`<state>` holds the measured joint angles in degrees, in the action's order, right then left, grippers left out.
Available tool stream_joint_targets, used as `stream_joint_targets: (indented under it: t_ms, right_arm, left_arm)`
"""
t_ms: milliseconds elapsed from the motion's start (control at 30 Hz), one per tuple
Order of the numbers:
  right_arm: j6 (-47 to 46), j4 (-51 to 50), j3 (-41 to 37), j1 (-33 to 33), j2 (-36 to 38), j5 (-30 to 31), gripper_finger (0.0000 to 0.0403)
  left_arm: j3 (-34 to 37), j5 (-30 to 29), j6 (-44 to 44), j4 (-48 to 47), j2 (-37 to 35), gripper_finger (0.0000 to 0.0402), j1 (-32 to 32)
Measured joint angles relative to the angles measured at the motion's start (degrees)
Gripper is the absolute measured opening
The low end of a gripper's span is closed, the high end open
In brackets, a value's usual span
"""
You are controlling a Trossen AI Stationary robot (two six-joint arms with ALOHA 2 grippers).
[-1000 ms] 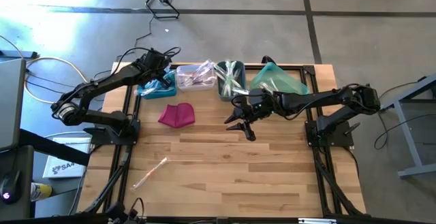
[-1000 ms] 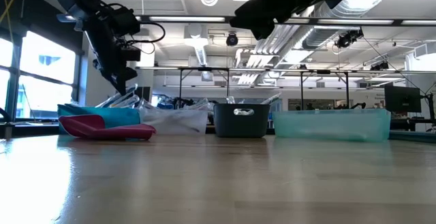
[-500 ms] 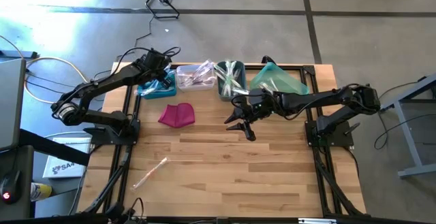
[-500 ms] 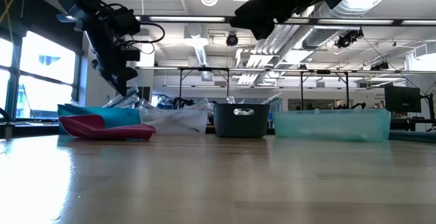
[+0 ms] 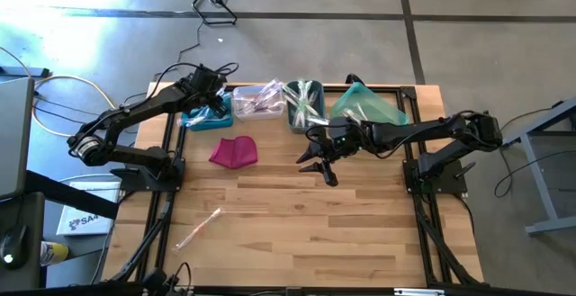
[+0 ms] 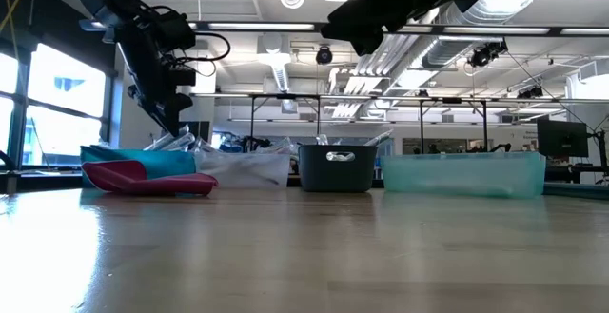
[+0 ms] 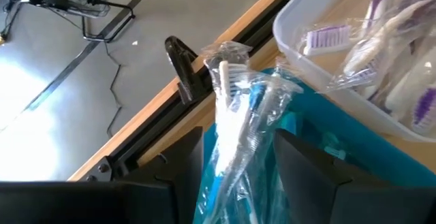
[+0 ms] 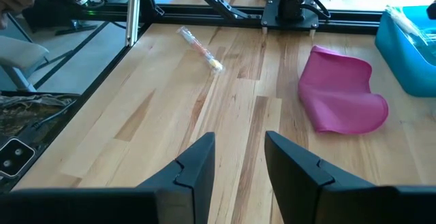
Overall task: Pick & Place Toothbrushes
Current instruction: Put the orange toothbrush into the light blue bin
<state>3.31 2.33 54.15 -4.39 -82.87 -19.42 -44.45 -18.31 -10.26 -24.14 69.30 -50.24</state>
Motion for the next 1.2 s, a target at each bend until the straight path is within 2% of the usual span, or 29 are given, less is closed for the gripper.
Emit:
stream_joint_targets:
  t_ms: [367,600,700,1000,1200]
  right_arm:
    - [0.0,-0.02,0.0,-0.01,0.0,0.0,0.0121]
    - [0.0,-0.11,0.0,0.01,0.0,-0.02,0.0121]
    - [0.0,-0.28,0.0,-0.01,0.0,-0.01,0.0121]
    - [0.0,-0.48,0.0,0.01,-0.02,0.0,0.0121]
    - [0.0,-0.44,0.0,0.01,-0.02,0.0,0.0121]
  left_arm:
    - [0.0,1.23,0.26,0.31,0.0,0.0171,0.0]
    - [0.0,7.32,4.68,0.41,-0.05,0.0171,0.0]
    - [0.0,7.67,4.68,0.39,-0.82,0.0171,0.02]
    - [-0.02,7.74,6.31,-0.35,-10.01,0.0171,0.02]
    - [-0.04,7.72,10.7,-6.92,-18.17,0.0171,1.91]
